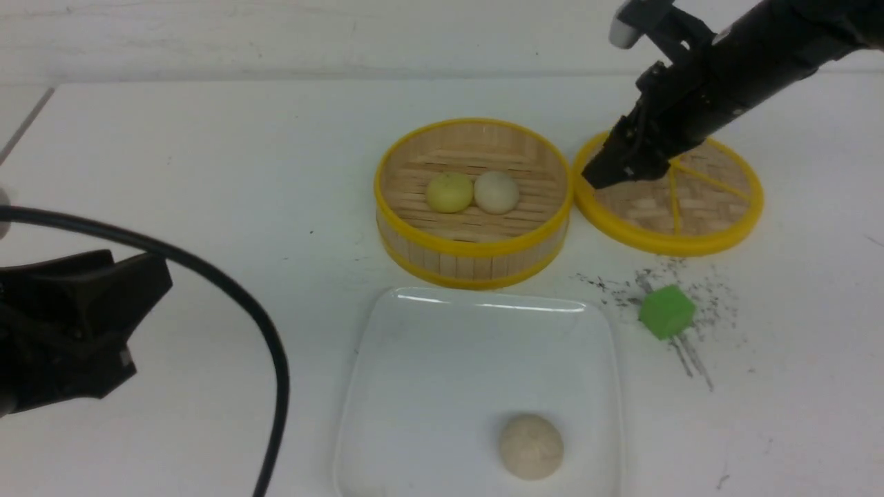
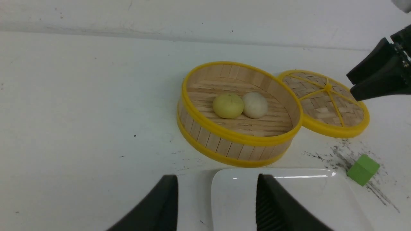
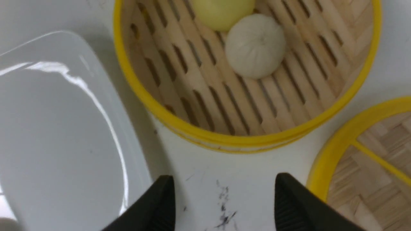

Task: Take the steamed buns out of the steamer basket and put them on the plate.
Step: Use the right arm to grab the steamed stuffed bun that is closest to it

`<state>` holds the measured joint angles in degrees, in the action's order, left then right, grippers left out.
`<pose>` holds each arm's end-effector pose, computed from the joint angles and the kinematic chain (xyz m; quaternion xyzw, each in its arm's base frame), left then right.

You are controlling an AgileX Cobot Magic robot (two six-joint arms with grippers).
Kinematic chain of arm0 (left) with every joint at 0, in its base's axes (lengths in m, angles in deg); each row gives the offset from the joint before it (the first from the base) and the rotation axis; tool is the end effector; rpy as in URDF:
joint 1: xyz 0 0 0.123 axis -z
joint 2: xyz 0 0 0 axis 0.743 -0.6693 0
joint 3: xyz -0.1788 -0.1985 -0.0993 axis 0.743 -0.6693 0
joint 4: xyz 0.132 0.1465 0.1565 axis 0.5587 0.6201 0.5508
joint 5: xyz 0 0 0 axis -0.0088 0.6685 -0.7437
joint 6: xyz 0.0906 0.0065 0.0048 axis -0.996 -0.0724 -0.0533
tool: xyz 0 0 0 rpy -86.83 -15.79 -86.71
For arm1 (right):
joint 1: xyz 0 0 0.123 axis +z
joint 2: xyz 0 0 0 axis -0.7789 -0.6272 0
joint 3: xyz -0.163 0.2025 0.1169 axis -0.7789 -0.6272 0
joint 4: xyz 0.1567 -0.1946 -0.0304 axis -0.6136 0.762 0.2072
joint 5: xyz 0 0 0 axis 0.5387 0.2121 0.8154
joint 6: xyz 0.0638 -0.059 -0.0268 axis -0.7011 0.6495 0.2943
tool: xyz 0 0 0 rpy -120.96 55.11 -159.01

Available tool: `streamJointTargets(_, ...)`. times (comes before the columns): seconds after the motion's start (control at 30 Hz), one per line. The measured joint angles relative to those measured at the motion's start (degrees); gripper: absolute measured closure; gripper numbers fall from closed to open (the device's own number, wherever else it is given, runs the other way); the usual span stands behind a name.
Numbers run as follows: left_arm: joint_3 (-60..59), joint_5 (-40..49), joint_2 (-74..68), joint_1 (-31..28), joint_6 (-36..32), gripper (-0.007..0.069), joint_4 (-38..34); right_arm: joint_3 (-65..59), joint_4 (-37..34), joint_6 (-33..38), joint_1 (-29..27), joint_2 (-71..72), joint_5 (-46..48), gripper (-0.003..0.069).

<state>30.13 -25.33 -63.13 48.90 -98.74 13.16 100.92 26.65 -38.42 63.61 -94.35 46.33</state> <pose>0.1230 -0.0321 0.3155 0.0657 0.7947 -0.1687 0.5794 0.4142 0.1299 0.3018 -0.4186 0.8419 0.1494 0.3060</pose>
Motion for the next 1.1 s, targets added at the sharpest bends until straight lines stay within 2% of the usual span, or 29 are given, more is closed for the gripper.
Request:
streamJointTargets(0.4,0.0,0.5,0.0,0.0,0.0,0.0267,0.3,19.7,2.3,-3.8,3.6,-9.3,12.1,0.0240)
streamJointTargets(0.53,0.0,0.8,0.0,0.0,0.0,0.0267,0.3,23.5,7.2,-5.1,7.3,-12.8,13.4,0.0240)
streamJointTargets(0.63,0.0,0.8,0.0,0.0,0.0,0.0267,0.3,23.8,9.6,-5.3,9.1,-15.2,12.3,0.0240)
streamJointTargets(1.1,0.0,1.2,-0.4,0.0,0.0,0.0267,0.5,23.8,18.5,-7.0,9.3,-22.6,-1.8,0.0240)
